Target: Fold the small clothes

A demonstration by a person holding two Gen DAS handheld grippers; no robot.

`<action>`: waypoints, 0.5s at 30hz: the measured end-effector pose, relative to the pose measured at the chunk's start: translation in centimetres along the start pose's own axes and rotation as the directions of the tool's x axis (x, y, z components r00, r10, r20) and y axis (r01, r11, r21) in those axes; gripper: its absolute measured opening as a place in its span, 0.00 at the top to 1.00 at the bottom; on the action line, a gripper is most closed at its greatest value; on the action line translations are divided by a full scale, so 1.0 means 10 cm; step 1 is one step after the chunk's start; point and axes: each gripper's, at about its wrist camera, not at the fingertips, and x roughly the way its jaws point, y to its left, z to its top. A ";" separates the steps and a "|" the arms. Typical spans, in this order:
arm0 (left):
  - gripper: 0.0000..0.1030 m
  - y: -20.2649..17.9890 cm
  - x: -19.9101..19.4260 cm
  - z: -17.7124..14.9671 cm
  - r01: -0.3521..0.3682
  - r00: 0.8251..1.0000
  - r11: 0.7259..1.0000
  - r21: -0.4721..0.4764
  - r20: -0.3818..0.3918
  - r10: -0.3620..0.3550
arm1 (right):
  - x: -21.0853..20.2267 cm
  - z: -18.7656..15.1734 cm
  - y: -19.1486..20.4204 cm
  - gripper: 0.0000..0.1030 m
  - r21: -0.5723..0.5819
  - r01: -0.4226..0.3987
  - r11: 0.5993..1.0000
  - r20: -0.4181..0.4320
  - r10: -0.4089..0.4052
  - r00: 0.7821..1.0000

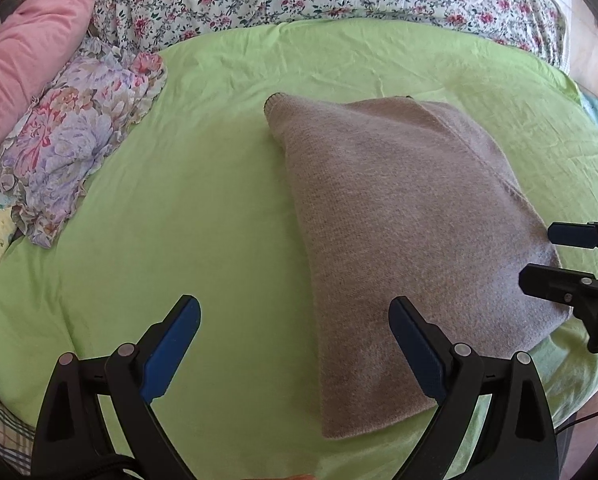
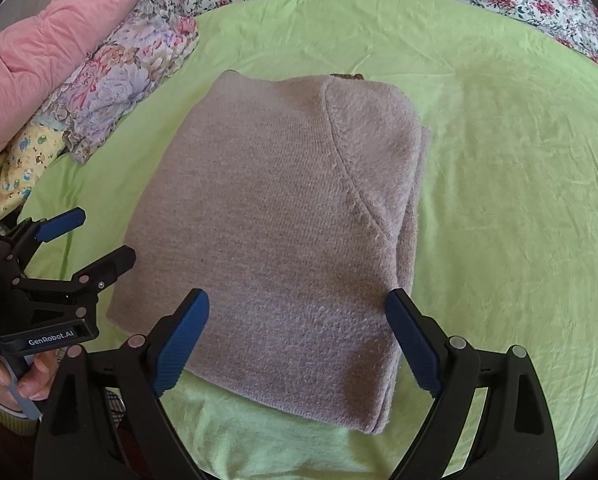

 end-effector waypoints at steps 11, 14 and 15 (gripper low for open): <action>0.07 0.06 0.01 0.11 0.031 1.000 0.999 -0.024 0.007 -0.031 | 0.01 0.09 -0.12 0.12 0.035 -0.004 0.999 -0.019 0.004 1.000; 0.07 0.06 -0.02 0.10 0.044 0.999 0.998 -0.036 0.013 -0.043 | -0.01 0.10 -0.13 0.12 0.035 -0.010 0.999 -0.014 0.011 1.000; 0.07 0.06 -0.02 0.10 0.047 0.999 0.998 -0.040 0.016 -0.046 | -0.01 0.10 -0.13 0.12 0.038 -0.007 0.999 -0.014 0.008 1.000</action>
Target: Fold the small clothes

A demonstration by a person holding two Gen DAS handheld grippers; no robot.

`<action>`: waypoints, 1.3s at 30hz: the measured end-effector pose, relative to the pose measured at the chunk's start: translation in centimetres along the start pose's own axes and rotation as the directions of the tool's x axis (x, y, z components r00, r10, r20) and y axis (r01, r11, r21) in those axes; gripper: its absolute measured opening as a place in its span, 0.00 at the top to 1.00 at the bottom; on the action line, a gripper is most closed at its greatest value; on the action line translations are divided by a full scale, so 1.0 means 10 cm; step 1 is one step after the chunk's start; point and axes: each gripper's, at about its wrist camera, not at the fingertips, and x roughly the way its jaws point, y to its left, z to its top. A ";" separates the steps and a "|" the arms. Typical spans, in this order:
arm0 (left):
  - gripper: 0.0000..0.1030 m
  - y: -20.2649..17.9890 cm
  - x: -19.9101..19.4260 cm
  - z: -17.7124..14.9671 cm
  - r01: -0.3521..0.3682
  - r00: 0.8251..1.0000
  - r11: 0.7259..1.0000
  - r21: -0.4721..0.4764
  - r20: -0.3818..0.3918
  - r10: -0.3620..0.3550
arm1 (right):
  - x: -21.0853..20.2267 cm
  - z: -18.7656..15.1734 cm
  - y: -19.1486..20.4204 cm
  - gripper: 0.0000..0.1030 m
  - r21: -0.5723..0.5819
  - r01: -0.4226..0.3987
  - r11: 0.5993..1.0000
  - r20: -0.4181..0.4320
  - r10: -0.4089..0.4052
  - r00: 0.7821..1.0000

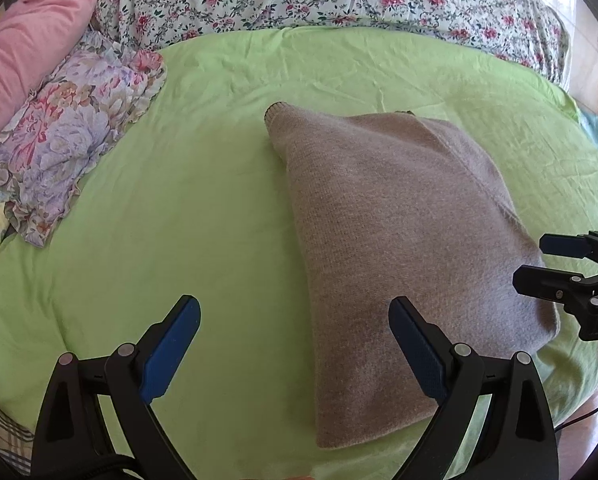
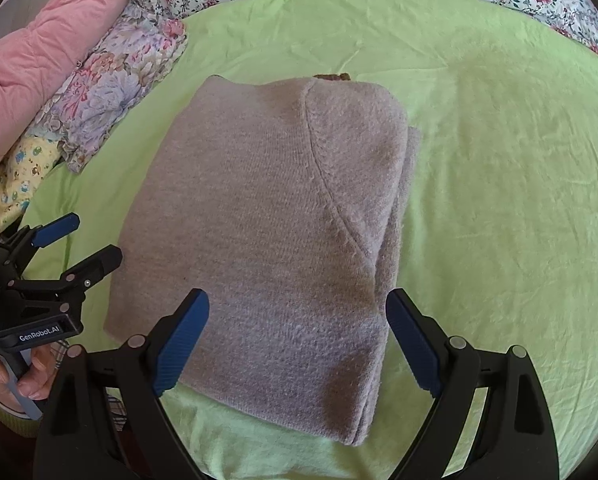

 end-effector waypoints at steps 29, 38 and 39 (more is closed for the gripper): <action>0.07 -0.13 -0.03 -0.14 0.095 0.994 0.994 -0.051 0.051 -0.093 | -0.07 -0.32 0.13 0.12 0.053 -0.087 0.995 0.183 0.076 0.980; 0.07 -0.13 -0.03 -0.18 0.100 0.994 0.994 -0.050 0.051 -0.097 | -0.07 -0.34 0.12 0.12 0.045 -0.079 0.996 0.195 0.068 0.978; 0.07 -0.13 -0.03 -0.19 0.100 0.994 0.994 -0.050 0.052 -0.097 | -0.08 -0.35 0.12 0.12 0.045 -0.077 0.996 0.198 0.067 0.978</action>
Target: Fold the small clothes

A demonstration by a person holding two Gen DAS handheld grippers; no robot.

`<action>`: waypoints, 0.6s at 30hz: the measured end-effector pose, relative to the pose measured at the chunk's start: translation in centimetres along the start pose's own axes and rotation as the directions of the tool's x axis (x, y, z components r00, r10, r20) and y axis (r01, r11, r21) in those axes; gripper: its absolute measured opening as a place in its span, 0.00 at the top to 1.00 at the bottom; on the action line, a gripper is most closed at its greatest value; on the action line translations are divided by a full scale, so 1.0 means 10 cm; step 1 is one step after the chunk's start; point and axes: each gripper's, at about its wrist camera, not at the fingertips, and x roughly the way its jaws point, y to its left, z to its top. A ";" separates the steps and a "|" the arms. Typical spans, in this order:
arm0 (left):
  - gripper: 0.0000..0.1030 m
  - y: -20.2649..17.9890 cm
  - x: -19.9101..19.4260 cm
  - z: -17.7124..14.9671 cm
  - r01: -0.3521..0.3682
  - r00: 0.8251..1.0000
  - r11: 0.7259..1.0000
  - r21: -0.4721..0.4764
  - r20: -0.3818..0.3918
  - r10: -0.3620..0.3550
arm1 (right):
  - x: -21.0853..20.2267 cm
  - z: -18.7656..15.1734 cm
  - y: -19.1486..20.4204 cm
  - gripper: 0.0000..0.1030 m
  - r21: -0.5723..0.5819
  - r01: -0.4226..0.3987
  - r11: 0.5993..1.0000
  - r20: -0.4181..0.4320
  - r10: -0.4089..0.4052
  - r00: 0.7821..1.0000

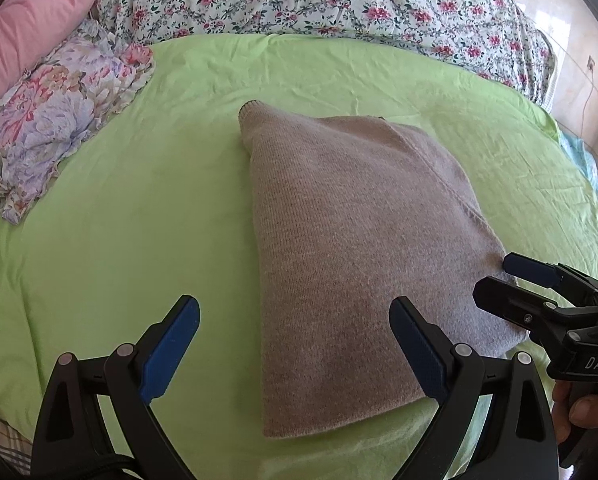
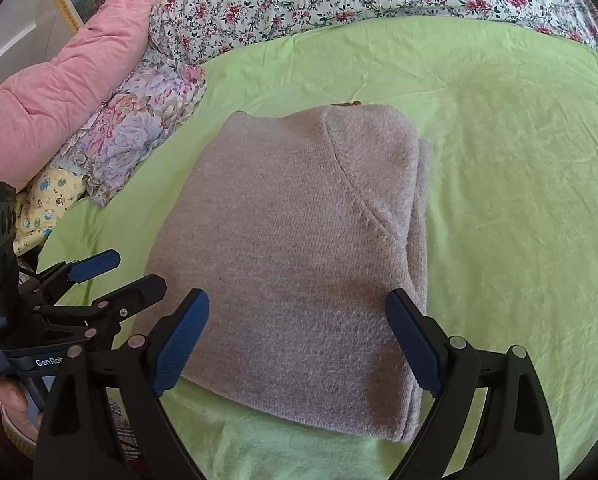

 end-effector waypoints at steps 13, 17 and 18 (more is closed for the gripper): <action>0.06 -0.01 -0.08 -0.13 0.019 1.000 1.000 0.009 0.015 -0.019 | -0.09 -0.13 -0.01 0.12 -0.004 0.009 1.000 0.030 -0.009 0.999; 0.06 -0.01 -0.10 -0.15 0.032 0.999 0.999 0.014 0.020 -0.032 | -0.12 -0.16 -0.02 0.12 -0.002 0.010 1.000 0.046 -0.010 0.999; 0.06 -0.01 -0.11 -0.16 0.036 0.999 0.999 0.015 0.022 -0.036 | -0.13 -0.17 -0.02 0.12 -0.003 0.010 1.000 0.049 -0.010 0.999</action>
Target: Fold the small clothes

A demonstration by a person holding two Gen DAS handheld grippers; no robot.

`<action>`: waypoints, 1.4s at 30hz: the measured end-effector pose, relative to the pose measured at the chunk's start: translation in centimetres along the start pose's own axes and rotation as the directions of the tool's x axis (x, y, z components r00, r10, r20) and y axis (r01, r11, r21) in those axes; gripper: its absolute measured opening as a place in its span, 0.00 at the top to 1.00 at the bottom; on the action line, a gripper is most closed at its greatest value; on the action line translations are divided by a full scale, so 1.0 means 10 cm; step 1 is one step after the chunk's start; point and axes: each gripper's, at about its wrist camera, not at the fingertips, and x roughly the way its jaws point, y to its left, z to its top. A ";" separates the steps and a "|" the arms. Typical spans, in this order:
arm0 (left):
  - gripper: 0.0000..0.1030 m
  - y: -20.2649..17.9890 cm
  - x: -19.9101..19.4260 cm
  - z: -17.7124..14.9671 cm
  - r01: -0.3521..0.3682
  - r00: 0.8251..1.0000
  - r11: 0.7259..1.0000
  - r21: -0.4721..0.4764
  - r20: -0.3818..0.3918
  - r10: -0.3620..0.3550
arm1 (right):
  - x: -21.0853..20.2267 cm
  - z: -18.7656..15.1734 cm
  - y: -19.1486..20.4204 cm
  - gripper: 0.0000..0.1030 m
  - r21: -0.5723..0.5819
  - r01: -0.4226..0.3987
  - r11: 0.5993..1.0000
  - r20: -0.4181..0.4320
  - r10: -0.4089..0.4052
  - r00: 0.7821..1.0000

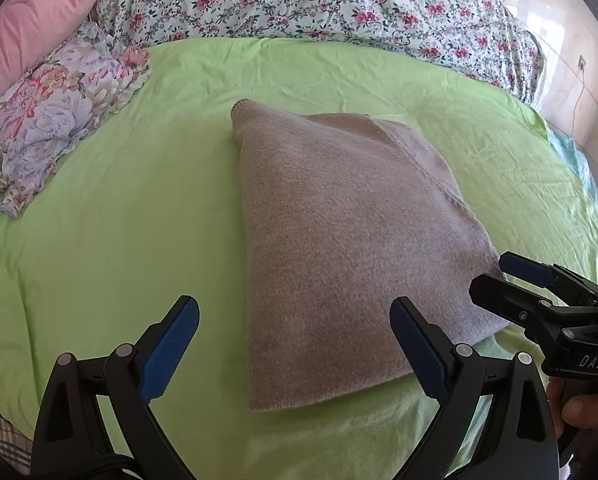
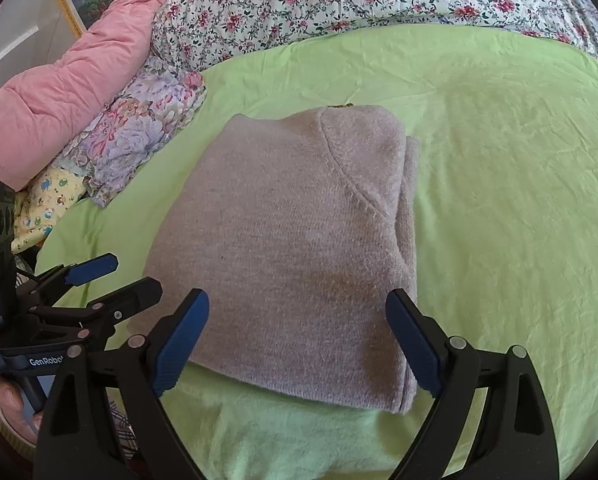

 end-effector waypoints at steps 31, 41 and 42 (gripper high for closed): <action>0.06 0.06 -0.02 -0.07 0.018 1.000 1.000 0.011 0.002 -0.018 | -0.06 -0.13 0.03 0.12 0.001 0.006 1.000 0.007 -0.006 1.000; 0.06 0.05 -0.04 -0.09 0.021 1.000 1.000 0.012 0.003 -0.021 | -0.07 -0.14 0.06 0.12 -0.001 0.006 1.000 0.010 -0.006 1.000; 0.06 0.05 -0.05 -0.09 0.021 1.000 1.000 0.012 0.004 -0.021 | -0.07 -0.14 0.06 0.12 -0.002 0.005 1.000 0.010 -0.005 1.000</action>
